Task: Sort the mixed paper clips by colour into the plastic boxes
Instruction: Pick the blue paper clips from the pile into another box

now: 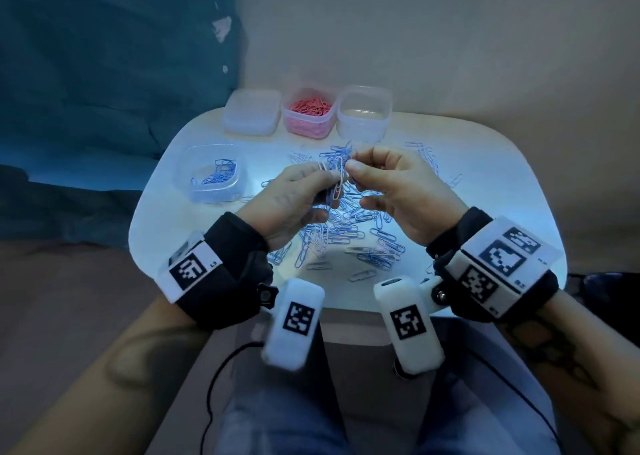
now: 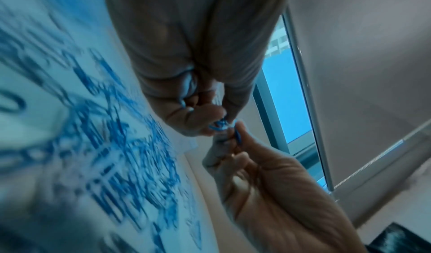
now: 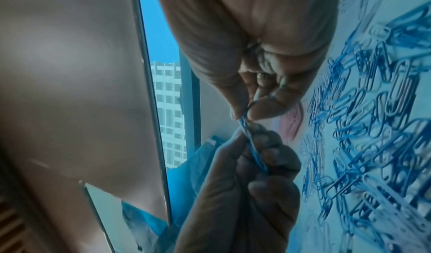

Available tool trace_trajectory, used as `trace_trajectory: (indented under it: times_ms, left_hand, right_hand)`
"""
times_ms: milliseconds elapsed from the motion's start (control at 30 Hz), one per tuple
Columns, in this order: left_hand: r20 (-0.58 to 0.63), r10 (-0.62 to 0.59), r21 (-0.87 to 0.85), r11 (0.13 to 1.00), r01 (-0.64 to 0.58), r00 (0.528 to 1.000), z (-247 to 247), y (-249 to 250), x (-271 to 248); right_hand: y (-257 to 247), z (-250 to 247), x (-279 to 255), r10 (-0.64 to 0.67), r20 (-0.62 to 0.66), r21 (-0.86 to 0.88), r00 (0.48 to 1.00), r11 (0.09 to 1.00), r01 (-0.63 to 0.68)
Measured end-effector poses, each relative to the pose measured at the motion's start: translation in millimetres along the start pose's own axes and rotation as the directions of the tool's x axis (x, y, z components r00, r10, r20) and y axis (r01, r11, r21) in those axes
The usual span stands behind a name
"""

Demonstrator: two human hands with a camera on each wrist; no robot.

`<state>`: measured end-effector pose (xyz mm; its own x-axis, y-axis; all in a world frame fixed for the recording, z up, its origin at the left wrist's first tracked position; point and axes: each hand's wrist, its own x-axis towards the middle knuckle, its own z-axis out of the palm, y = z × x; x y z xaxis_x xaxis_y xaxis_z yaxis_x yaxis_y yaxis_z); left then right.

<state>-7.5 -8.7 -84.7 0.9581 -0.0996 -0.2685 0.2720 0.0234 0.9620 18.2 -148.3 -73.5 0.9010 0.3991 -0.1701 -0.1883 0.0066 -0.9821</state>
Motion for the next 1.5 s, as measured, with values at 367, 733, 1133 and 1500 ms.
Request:
trace_trajectory:
  times_ms: [367, 733, 1133, 1500]
  left_hand:
    - [0.023, -0.151, -0.550, 0.824, 0.139, 0.988, 29.7, -13.2, 11.8]
    - [0.176, -0.282, -0.837, 0.461, 0.294, 0.943, 25.5, -16.9, 21.0]
    - [0.013, -0.151, -0.984, 0.176, 0.040, 0.989, 29.6, -19.4, 14.0]
    - [-0.032, -0.078, -0.972, 0.234, -0.013, 0.996, 23.8, -20.4, 7.4]
  right_hand:
    - [8.9, 5.0, 1.4, -0.129, -0.173, -0.183, 0.977, 0.978, 0.097]
    - [-4.3, -2.4, 7.0, -0.252, -0.115, -0.523, 0.961, 0.838, 0.157]
    - [2.7, 2.9, -18.4, -0.104, 0.044, -0.792, 0.994, 0.603, 0.099]
    - [-20.2, -0.6, -7.5, -0.279, 0.034, -0.769, 0.960, 0.605, 0.204]
